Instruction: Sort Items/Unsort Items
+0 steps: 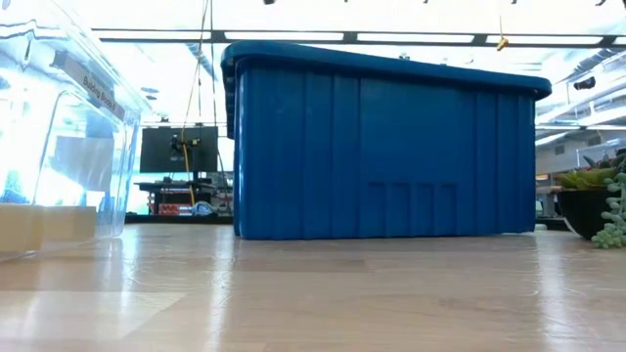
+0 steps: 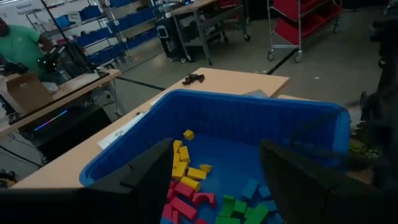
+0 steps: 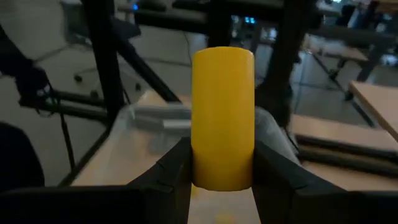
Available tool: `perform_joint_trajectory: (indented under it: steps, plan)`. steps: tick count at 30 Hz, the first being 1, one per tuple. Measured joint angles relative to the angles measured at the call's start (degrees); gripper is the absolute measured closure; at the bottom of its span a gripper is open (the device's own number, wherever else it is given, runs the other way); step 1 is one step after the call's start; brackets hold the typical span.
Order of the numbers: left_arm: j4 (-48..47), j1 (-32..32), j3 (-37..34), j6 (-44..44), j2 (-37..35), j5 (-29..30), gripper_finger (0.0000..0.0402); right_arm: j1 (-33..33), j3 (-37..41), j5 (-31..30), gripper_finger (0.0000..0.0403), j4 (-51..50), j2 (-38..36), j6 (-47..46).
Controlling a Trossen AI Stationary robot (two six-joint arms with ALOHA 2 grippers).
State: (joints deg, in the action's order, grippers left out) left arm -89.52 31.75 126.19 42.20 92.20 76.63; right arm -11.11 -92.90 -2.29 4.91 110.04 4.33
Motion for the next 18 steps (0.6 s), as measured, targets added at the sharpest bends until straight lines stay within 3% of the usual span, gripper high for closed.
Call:
perform_joint_trajectory:
  steps: [18]
  plan:
    - [-0.5,-0.2,0.0,0.0,0.0,-2.0,0.0154,0.3,-21.6,1.2,0.0277,-3.7,20.6,3.5]
